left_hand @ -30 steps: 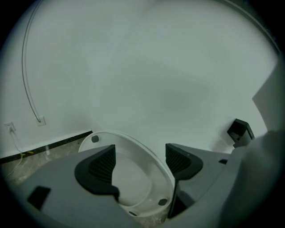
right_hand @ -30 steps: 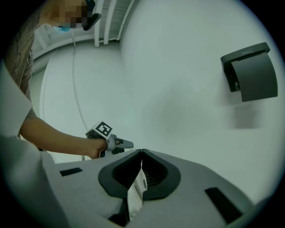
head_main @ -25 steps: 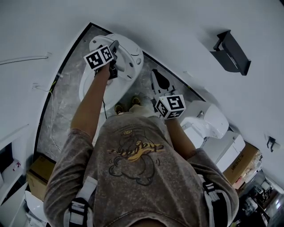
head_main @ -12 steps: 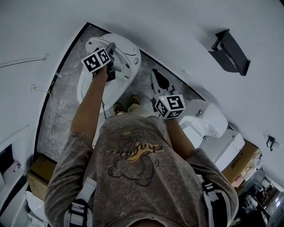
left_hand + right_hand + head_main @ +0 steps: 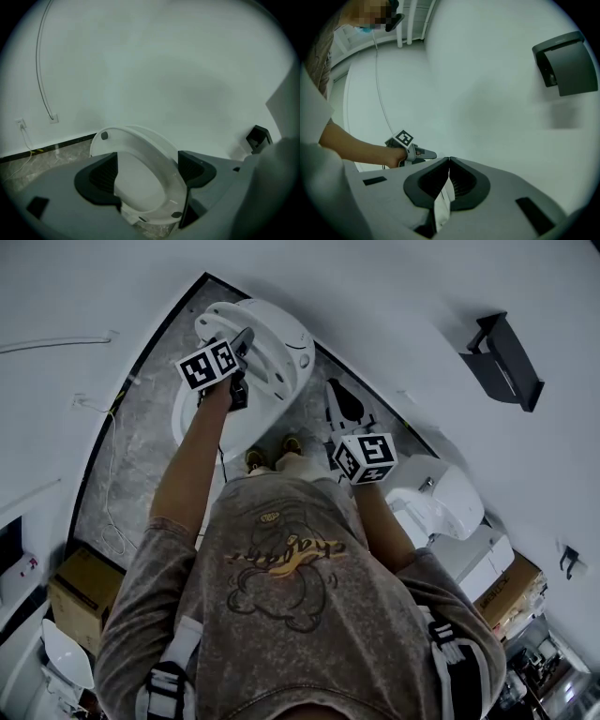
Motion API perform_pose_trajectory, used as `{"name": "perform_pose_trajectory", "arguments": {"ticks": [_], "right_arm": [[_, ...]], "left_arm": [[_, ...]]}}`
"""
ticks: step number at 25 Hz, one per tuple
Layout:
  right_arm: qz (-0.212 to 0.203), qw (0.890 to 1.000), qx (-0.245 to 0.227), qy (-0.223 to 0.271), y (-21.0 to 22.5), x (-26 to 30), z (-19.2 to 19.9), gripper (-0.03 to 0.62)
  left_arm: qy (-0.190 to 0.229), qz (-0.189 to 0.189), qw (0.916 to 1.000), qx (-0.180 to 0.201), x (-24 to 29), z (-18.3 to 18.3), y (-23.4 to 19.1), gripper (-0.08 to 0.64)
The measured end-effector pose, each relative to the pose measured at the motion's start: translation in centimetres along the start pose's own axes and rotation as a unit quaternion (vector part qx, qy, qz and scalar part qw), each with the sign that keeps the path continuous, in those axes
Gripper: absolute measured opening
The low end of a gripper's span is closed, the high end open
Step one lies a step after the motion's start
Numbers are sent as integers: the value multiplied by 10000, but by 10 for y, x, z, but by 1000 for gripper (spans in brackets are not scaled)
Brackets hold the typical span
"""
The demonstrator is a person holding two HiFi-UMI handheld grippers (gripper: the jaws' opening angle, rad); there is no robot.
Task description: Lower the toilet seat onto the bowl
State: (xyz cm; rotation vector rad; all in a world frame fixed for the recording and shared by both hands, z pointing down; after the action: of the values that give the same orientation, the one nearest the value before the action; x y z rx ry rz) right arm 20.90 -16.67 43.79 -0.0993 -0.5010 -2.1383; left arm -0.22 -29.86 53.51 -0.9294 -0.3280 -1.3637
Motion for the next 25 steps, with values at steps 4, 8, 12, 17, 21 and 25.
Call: {"name": "perform_pose_trajectory", "arguments": {"ticks": [4, 8, 12, 17, 21, 25], "right_arm": [[-270, 9996, -73, -75, -16, 13, 4, 28], [-574, 9981, -152, -166, -38, 25, 8, 28], [-893, 9953, -223, -291, -61, 37, 14, 28], [-1326, 9895, -330, -479, -95, 56, 26, 28], [-1743, 9807, -449, -760, -130, 72, 41, 28], [-2039, 9728, -535, -960, -158, 86, 57, 28]], "left_arm": [[-15, -52, 10000, 22, -18, 7, -15, 394], [-71, -105, 9999, 18, -42, 17, -37, 399], [-85, -231, 9995, -197, -66, 31, -63, 403], [-89, -454, 9981, -418, -94, 51, -99, 405], [-67, -748, 9942, -773, -120, 77, -138, 405], [-89, -1013, 9901, -969, -138, 103, -174, 403]]}}
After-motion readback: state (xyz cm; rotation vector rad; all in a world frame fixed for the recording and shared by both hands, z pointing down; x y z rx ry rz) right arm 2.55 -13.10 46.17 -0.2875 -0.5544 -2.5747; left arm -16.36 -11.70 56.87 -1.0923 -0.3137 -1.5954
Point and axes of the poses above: the fingertips, and each gripper's own axes: x forward along the fingers, y to its right, z out of its underside, the point moved 1 cm from there along -x, backward along the fingers, and after that the axes turned 7 degrees about -z, right-handed, at the moved point
